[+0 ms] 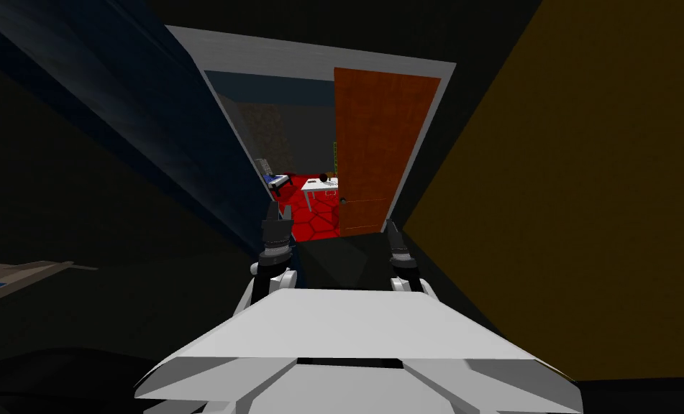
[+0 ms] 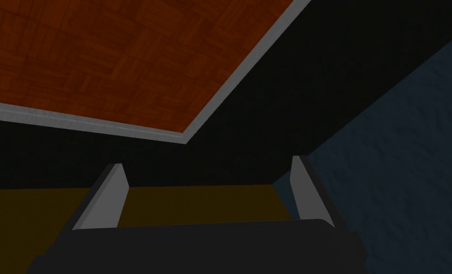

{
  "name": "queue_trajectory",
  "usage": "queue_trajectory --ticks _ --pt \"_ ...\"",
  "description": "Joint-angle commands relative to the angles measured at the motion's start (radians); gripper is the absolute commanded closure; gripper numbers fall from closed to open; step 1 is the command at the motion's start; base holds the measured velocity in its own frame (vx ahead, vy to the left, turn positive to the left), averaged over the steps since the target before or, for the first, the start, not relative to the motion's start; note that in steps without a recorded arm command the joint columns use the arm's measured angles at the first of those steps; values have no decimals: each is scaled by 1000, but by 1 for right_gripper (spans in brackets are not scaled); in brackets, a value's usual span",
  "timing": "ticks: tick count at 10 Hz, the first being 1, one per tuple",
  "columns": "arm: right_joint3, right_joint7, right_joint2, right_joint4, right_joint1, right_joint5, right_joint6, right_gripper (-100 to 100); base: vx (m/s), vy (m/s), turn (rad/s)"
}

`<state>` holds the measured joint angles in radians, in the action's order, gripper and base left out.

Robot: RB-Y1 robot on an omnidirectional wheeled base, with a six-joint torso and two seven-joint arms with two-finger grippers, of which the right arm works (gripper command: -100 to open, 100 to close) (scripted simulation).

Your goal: Pull the door open

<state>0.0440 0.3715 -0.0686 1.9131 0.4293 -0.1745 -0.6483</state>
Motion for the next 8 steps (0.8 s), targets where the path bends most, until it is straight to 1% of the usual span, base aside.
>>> queue_trajectory --ticks 1,4,5,8 --pt "1 31 -7 -26 -7 -11 -4 -100 140 9 65" --pt "10 107 -16 -96 -19 -42 -20 -100 145 11 88" --pt "12 122 -18 -110 -22 -49 -23 -100 153 12 84" --pt "17 168 -23 -153 -29 -67 -33 -100 98 14 59"
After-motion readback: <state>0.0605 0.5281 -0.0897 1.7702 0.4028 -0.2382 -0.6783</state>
